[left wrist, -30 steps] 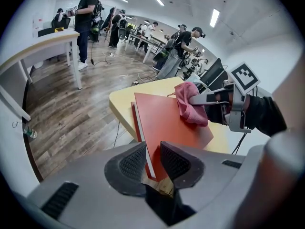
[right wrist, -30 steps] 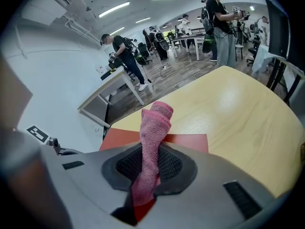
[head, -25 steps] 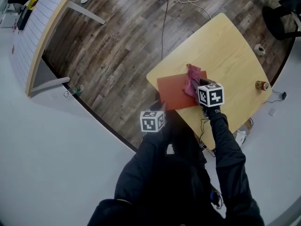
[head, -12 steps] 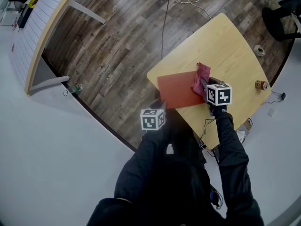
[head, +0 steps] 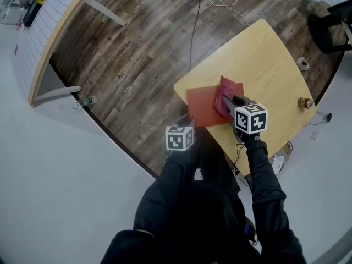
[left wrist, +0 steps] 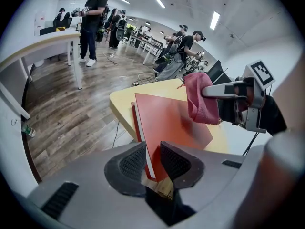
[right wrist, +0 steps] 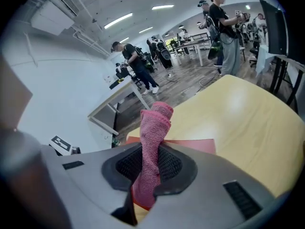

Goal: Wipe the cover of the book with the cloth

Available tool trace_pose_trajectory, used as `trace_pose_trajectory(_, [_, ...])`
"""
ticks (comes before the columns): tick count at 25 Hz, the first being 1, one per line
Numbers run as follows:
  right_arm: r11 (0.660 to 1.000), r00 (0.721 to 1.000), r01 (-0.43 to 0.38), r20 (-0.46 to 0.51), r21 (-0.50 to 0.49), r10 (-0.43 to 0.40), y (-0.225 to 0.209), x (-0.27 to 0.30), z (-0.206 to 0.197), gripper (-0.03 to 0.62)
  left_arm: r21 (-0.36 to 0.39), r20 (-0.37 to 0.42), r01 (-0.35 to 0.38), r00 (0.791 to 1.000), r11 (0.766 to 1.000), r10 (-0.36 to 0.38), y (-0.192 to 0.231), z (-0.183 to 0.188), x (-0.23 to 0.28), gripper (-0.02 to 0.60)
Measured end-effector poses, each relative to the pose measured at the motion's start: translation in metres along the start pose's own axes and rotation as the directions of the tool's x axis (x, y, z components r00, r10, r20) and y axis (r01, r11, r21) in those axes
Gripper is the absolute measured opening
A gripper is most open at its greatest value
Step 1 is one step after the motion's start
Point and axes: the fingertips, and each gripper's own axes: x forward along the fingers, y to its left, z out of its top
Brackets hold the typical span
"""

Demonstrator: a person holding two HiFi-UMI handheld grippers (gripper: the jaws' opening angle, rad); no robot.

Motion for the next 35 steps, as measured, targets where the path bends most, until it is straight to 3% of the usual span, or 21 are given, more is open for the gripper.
trace_pose_trajectory(6, [0.99,0.99,-0.144,-0.005,0.003,0.144,0.065,0.032,0.003,0.075,-0.006,0.006,0.007,1.0,1.0,-0.007,0.001,0.001,0.0,0.114])
trace_pose_trajectory(16, [0.977,0.977,-0.202,-0.049,0.069,0.205,0.09,0.066,-0.014,0.075,-0.012,0.011,0.013,1.0,1.0,-0.012,0.001,0.001,0.001,0.112])
trace_pose_trajectory(23, [0.988,0.981,-0.148,-0.121,0.052,0.153,0.079,0.084,-0.034,0.075,-0.003,0.002,0.013,1.0,1.0,-0.013,0.002,0.001,0.001,0.112])
trace_pose_trajectory(35, [0.997,0.987,-0.075,-0.141,0.016,0.077,0.046,0.072,-0.042,0.075,0.004,-0.009,0.009,1.0,1.0,-0.009,0.003,0.001,0.001,0.112])
